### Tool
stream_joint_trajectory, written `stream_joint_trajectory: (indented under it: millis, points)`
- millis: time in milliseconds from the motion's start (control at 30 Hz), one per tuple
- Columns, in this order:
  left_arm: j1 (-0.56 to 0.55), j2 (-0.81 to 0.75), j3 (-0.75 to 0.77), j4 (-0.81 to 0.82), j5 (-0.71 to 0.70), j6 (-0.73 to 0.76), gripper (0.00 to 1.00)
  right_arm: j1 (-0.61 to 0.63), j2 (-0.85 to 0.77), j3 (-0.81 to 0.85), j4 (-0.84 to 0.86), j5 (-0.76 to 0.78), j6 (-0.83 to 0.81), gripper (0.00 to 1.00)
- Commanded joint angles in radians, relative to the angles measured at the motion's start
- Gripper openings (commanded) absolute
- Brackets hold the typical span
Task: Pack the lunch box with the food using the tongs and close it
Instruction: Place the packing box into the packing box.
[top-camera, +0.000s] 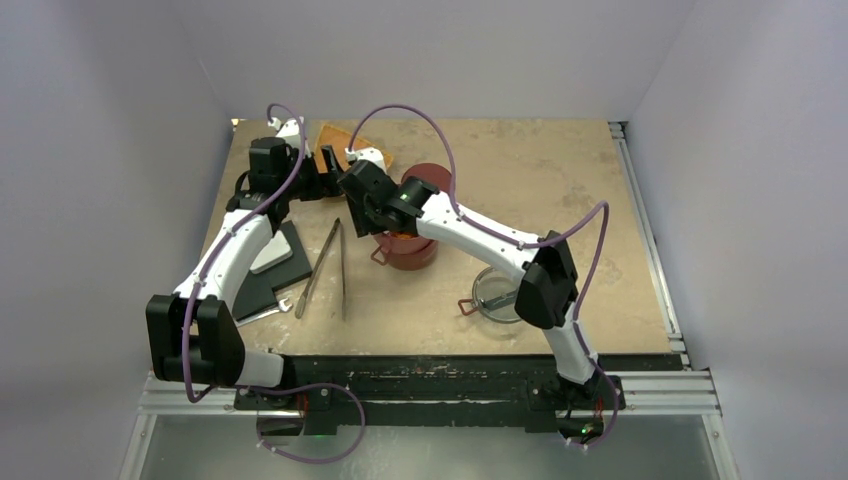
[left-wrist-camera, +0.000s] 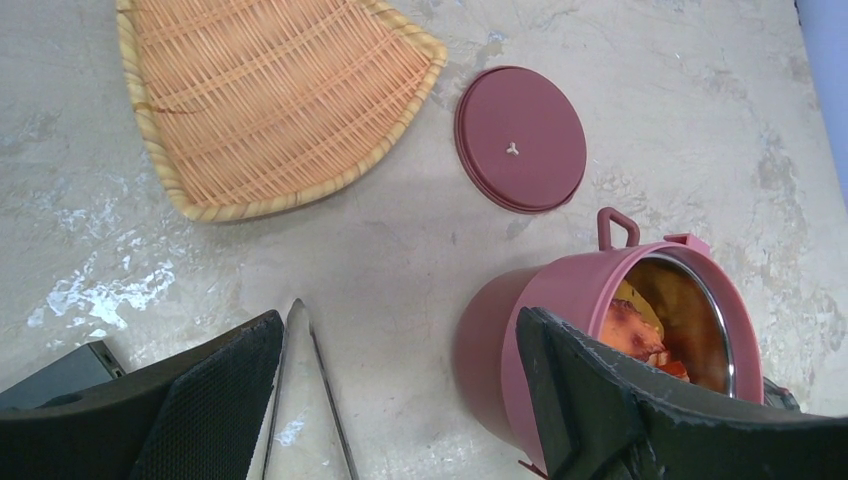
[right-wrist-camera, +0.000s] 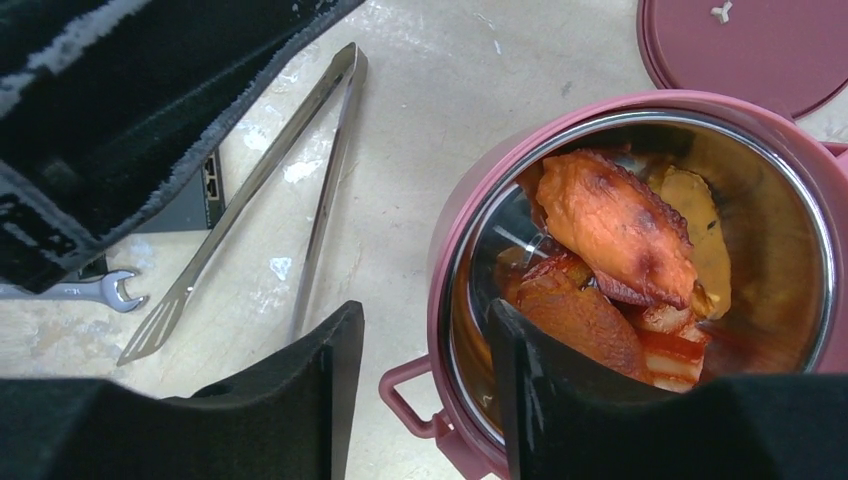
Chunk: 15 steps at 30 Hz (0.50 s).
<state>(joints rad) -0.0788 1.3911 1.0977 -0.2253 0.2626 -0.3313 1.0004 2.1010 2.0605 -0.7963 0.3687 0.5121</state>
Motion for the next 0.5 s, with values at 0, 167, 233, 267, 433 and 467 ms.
stream_joint_trajectory:
  millis: [0, 167, 233, 267, 433, 467]
  points:
    - [0.007, -0.015, 0.000, 0.050, 0.043, -0.022, 0.87, 0.004, -0.088, 0.047, 0.011, -0.008, -0.012, 0.54]
    - [0.006, -0.018, -0.011, 0.087, 0.108, -0.025, 0.87, 0.005, -0.151, 0.041, -0.036, 0.006, -0.027, 0.59]
    - [0.007, -0.019, -0.018, 0.105, 0.134, -0.034, 0.86, 0.001, -0.179, 0.032, -0.056, 0.043, -0.034, 0.61]
    - [0.007, -0.019, -0.021, 0.113, 0.144, -0.036, 0.86, -0.002, -0.194, 0.025, -0.065, 0.057, -0.037, 0.62]
    - [0.005, -0.018, -0.027, 0.127, 0.161, -0.037, 0.86, -0.058, -0.274, -0.064, -0.065, 0.075, -0.049, 0.65]
    - [0.005, -0.017, -0.028, 0.130, 0.162, -0.037, 0.86, -0.077, -0.290, -0.090, -0.056, 0.070, -0.052, 0.65]
